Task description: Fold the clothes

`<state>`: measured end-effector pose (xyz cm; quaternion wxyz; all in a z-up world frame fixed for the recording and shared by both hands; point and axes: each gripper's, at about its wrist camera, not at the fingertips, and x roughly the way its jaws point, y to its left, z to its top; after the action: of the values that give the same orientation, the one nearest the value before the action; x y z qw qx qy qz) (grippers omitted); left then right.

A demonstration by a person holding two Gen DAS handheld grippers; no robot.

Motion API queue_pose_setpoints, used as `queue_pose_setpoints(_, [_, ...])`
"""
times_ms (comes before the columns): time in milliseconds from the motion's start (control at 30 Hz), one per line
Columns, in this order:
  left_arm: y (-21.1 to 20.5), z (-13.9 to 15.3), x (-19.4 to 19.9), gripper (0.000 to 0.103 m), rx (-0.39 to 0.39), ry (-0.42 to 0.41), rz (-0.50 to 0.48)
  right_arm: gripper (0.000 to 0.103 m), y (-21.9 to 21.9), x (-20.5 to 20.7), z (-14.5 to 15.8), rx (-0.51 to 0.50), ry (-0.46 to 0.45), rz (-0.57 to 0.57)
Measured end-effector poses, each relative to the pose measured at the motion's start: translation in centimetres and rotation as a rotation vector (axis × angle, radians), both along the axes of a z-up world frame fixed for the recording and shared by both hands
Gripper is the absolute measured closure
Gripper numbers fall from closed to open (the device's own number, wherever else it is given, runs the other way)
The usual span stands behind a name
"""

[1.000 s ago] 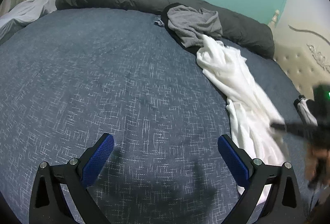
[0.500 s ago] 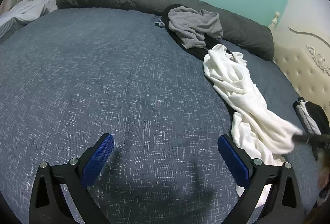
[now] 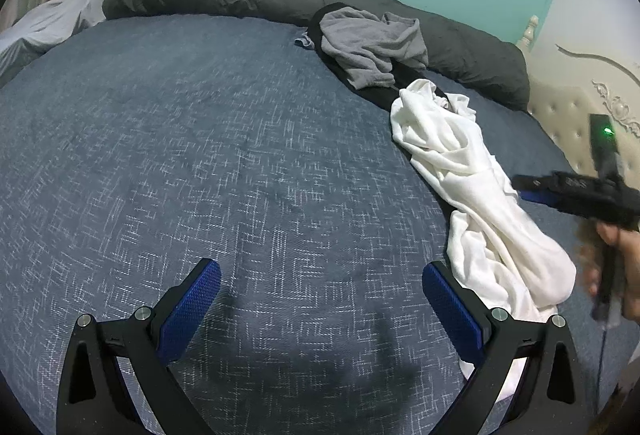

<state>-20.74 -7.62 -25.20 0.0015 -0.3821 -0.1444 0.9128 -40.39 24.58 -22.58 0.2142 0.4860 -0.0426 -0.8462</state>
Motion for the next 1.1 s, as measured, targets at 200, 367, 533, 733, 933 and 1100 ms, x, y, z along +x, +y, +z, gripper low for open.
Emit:
queue_pose_setpoints(200, [0.1, -0.2, -0.1, 0.0, -0.004, -0.005, -0.002, 0.085, -2.0, 0.4, -1.3, -0.023, -0.003, 0.077])
queue_pose_setpoints(367, [0.0, 0.0, 0.0, 0.0, -0.002, -0.003, 0.0, 0.098, -3.3, 2.7, -0.7, -0.02, 0.04, 0.167])
queue_pose_setpoints(533, [0.0, 0.1, 0.0, 0.0, 0.003, 0.001, 0.003, 0.099, -4.7, 6.4, 0.0, -0.045, 0.043, 0.31])
queue_pose_setpoints(733, [-0.2, 0.2, 0.1, 0.0, 0.005, 0.005, 0.006, 0.099, -3.6, 9.3, -0.2, -0.055, 0.02, 0.35])
queue_pose_setpoints(933, [-0.1, 0.1, 0.1, 0.0, 0.009, 0.004, 0.003, 0.099, -1.5, 9.2, -0.4, -0.048, 0.038, 0.248])
queue_pose_setpoints(1100, [0.2, 0.1, 0.1, 0.0, 0.015, 0.01, -0.013, 0.088, -0.9, 8.8, -0.1, -0.113, 0.063, 0.135])
